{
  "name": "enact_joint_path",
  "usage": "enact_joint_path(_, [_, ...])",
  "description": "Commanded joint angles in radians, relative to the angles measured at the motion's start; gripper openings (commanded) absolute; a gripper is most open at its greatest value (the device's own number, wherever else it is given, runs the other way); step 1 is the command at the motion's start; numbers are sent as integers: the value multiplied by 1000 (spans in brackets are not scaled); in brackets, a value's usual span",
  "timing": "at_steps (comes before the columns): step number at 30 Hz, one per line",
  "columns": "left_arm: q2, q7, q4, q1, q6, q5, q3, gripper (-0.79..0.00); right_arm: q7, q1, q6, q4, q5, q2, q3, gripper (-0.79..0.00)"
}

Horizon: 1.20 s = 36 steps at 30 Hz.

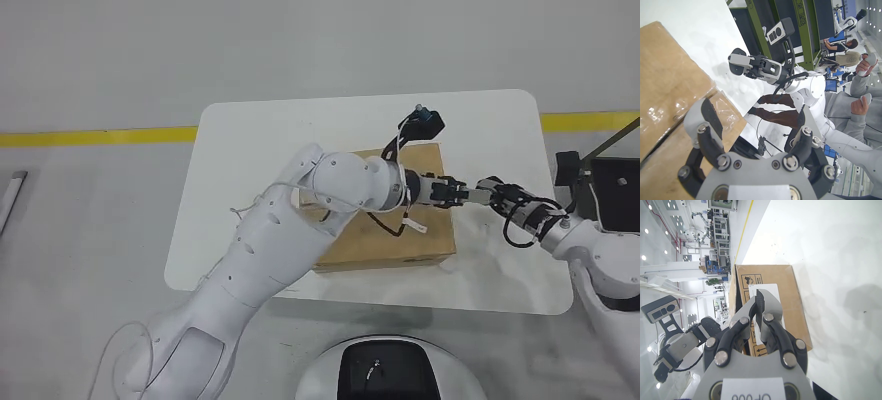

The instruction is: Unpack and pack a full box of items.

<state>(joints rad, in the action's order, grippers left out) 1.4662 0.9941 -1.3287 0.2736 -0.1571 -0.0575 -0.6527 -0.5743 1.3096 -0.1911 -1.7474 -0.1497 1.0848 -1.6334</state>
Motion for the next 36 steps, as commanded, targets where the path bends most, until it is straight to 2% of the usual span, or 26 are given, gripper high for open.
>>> enact_joint_path(1, [1, -13, -8, -8, -2, -2, -14, 0, -2, 11, 9, -18, 0, -2, -14, -785])
enact_joint_path(5, [-13, -29, -46, -7, -28, -31, -75, 0, -19, 36, 35, -59, 15, -7, -42, -785])
enact_joint_path(8, [-37, -32, -97, 22, -67, -68, -149, 0, -43, 46, 51, -99, 27, -10, -51, -785])
enact_joint_path(10, [-58, -26, -142, 55, -99, -106, -209, 0, -63, 46, 65, -126, 28, -12, -52, -733])
enact_joint_path(11, [-69, -22, -169, 75, -114, -118, -244, 0, -67, 43, 71, -141, 40, -13, -52, -646])
enact_joint_path(12, [-80, -21, -197, 98, -131, -132, -281, 0, -71, 41, 78, -159, 67, -15, -50, -520])
enact_joint_path(14, [-101, -21, -262, 153, -168, -160, -356, 0, -87, 34, 72, -194, 122, -19, -39, -360])
enact_joint_path(16, [-120, -9, -330, 211, -195, -193, -419, 0, -106, 17, 64, -200, 115, -20, -27, -120])
enact_joint_path(17, [-129, -3, -358, 238, -208, -211, -450, 0, -105, 5, 55, -199, 144, -22, -22, -25])
enact_joint_path(18, [-138, 3, -386, 265, -219, -228, -479, 0, -109, -7, 42, -201, 174, -23, -11, 0])
enact_joint_path(23, [-170, 37, -480, 387, -260, -297, -587, 0, -113, -79, -34, -246, 374, -31, 49, 0])
enact_joint_path(28, [-192, 64, -545, 471, -284, -369, -634, 0, -166, -175, -46, -273, 590, -39, 143, 0])
enact_joint_path(33, [-204, 77, -580, 521, -313, -415, -654, 0, -228, -303, -106, -211, 542, -31, 209, 0])
enact_joint_path(36, [-208, 71, -591, 533, -313, -422, -659, 0, -271, -382, -157, -178, 577, -28, 253, -9])
